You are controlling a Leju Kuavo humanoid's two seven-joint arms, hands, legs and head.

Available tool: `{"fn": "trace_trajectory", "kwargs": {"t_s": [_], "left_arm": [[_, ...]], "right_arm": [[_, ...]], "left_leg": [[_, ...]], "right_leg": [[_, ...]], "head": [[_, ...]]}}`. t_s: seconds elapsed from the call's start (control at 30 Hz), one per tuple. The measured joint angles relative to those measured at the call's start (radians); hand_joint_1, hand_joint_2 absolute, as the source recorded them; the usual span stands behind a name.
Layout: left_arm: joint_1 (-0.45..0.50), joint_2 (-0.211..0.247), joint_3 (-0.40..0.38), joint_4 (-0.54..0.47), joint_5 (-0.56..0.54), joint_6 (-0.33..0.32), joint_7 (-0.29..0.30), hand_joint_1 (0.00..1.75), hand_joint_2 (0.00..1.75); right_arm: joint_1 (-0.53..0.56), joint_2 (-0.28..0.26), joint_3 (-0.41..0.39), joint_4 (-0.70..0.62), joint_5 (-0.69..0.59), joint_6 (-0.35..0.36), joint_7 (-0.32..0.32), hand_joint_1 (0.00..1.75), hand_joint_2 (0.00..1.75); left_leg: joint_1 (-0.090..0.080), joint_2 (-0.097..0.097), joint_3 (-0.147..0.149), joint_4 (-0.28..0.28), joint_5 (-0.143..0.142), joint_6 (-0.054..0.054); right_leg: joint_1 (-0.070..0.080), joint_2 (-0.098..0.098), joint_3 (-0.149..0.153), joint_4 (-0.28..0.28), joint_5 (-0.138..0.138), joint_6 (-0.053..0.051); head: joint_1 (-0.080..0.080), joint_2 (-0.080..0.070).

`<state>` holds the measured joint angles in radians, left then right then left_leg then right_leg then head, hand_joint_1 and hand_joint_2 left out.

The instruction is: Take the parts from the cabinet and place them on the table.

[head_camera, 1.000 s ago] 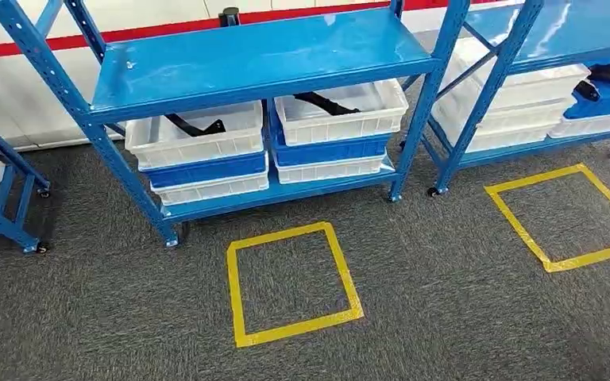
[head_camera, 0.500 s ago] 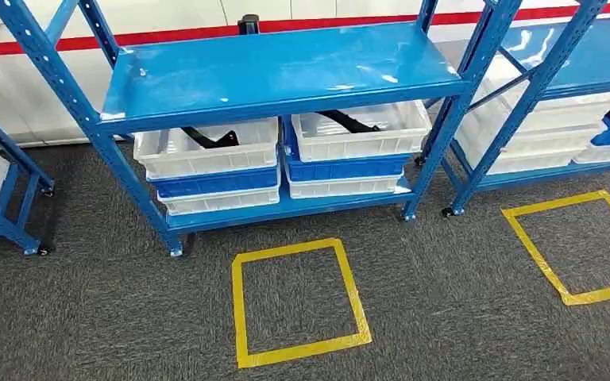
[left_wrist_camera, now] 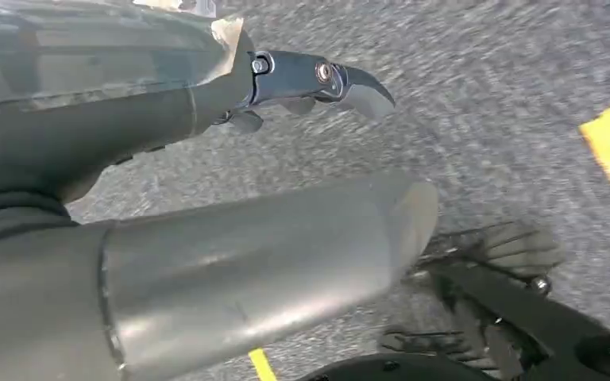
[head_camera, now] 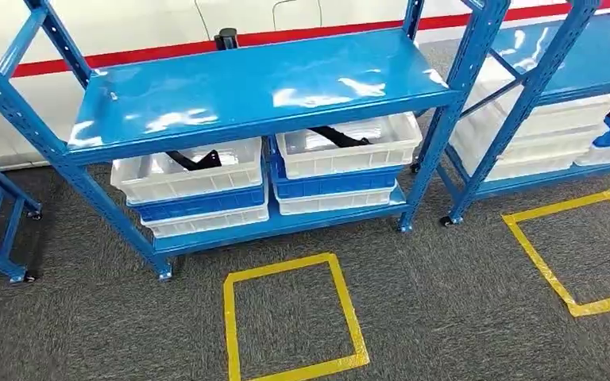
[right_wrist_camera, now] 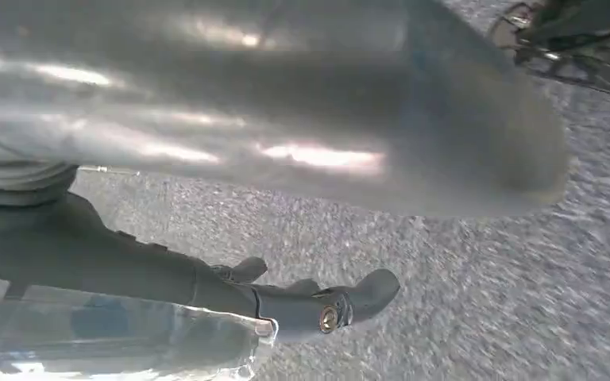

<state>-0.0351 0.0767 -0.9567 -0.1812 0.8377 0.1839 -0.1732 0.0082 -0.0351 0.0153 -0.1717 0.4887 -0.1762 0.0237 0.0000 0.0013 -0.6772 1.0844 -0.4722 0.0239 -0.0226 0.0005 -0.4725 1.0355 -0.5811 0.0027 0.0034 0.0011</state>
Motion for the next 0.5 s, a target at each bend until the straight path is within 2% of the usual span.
{"fn": "trace_trajectory", "kwargs": {"t_s": [0.03, 0.07, 0.13, 0.17, 0.2, 0.23, 0.3, 0.33, 0.37, 0.4, 0.43, 0.47, 0.5], "left_arm": [[0.001, 0.001, 0.0, 0.001, 0.0, 0.001, 0.0, 0.0, 0.0], [-0.001, 0.002, 0.0, 0.001, 0.0, 0.007, 0.0, 0.0, 0.0], [-0.004, 0.001, 0.0, 0.001, -0.004, 0.029, -0.005, 0.0, 0.0], [-0.007, 0.001, 0.0, 0.0, -0.007, 0.033, -0.006, 0.0, 0.0], [-0.007, 0.0, 0.0, 0.0, -0.009, 0.036, -0.006, 0.0, 0.0], [-0.008, 0.0, 0.0, 0.0, -0.009, 0.037, -0.006, 0.0, 0.0], [-0.009, -0.002, 0.0, 0.0, -0.009, 0.038, -0.006, 0.0, 0.0], [-0.009, -0.003, 0.0, 0.0, -0.009, 0.039, -0.005, 0.0, 0.0], [-0.008, -0.004, 0.0, 0.0, -0.009, 0.039, -0.005, 0.0, 0.0], [-0.008, -0.005, 0.0, 0.0, -0.009, 0.039, -0.003, 0.0, 0.0], [-0.008, -0.007, 0.0, 0.0, -0.009, 0.039, -0.003, 0.0, 0.0], [-0.009, -0.009, 0.0, 0.0, -0.009, 0.04, -0.003, 0.0, 0.0], [-0.009, -0.009, 0.0, 0.0, -0.01, 0.041, 0.0, 0.0, 0.0]], "right_arm": [[-0.004, 0.003, 0.0, 0.0, 0.0, 0.0, 0.0, 0.0, 0.0], [-0.008, 0.002, 0.0, 0.0, 0.0, 0.0, -0.001, 0.0, 0.0], [-0.011, 0.002, 0.0, -0.001, 0.0, 0.0, -0.003, 0.0, 0.0], [-0.016, 0.001, 0.0, -0.002, 0.002, -0.001, -0.004, 0.0, 0.0], [-0.016, 0.002, 0.001, -0.002, 0.003, -0.001, -0.004, 0.0, 0.0], [-0.016, 0.003, 0.001, -0.002, 0.006, -0.001, -0.005, 0.0, 0.0], [-0.015, 0.001, 0.001, -0.002, 0.01, -0.001, -0.005, 0.0, 0.0], [-0.013, 0.0, 0.001, -0.002, 0.011, -0.001, -0.004, 0.0, 1.75], [-0.012, 0.0, 0.001, -0.002, 0.011, -0.001, -0.004, 0.0, 1.75], [-0.008, 0.0, 0.001, -0.002, 0.012, -0.001, -0.003, 0.0, 1.75], [-0.006, 0.0, 0.001, -0.002, 0.013, -0.001, -0.003, 0.0, 1.75], [-0.005, -0.001, 0.002, -0.002, 0.014, -0.002, -0.003, 0.0, 1.75], [-0.003, -0.002, 0.002, -0.002, 0.014, -0.003, -0.003, 0.0, 1.75]], "left_leg": [[-0.006, -0.005, 0.004, -0.008, 0.035, 0.008], [-0.009, -0.007, 0.018, -0.007, 0.037, 0.002], [-0.014, -0.01, 0.026, -0.012, 0.036, 0.007], [-0.004, -0.01, 0.04, -0.032, 0.038, 0.011], [-0.001, -0.01, 0.052, -0.047, 0.039, 0.013], [0.0, -0.008, 0.06, -0.054, 0.035, 0.02], [0.001, -0.007, 0.067, -0.056, 0.026, 0.027], [0.001, -0.009, 0.073, -0.056, 0.019, 0.028], [0.002, -0.016, 0.079, -0.056, 0.014, 0.026], [0.003, -0.023, 0.087, -0.056, 0.009, 0.023], [0.005, -0.033, 0.095, -0.056, 0.004, 0.019], [0.007, -0.042, 0.104, -0.055, -0.001, 0.015], [0.007, -0.048, 0.103, -0.055, -0.006, 0.008]], "right_leg": [[0.009, 0.004, 0.013, 0.004, -0.009, 0.01], [0.01, 0.008, 0.018, 0.0, -0.016, 0.019], [0.007, 0.007, 0.03, -0.017, -0.02, 0.029], [0.013, 0.006, 0.041, -0.024, -0.027, 0.035], [0.011, 0.004, 0.038, -0.003, -0.034, 0.037], [0.011, 0.004, 0.004, 0.052, -0.055, 0.033], [0.01, 0.004, -0.094, 0.205, -0.099, 0.03], [0.009, 0.004, -0.152, 0.282, -0.111, 0.036], [0.008, 0.004, -0.177, 0.297, -0.099, 0.045], [0.006, 0.004, -0.178, 0.266, -0.067, 0.058], [0.004, 0.004, -0.159, 0.199, -0.021, 0.072], [0.001, 0.011, -0.127, 0.105, 0.032, 0.085], [-0.007, 0.045, -0.098, 0.018, 0.074, 0.094]], "head": [[0.002, 0.0], [0.001, 0.0], [-0.001, 0.0], [-0.001, 0.0], [0.0, 0.0], [0.003, 0.0], [0.002, 0.0], [0.002, 0.0], [0.002, 0.0], [0.002, 0.0], [0.002, 0.0], [0.002, 0.0], [0.003, 0.0]]}}
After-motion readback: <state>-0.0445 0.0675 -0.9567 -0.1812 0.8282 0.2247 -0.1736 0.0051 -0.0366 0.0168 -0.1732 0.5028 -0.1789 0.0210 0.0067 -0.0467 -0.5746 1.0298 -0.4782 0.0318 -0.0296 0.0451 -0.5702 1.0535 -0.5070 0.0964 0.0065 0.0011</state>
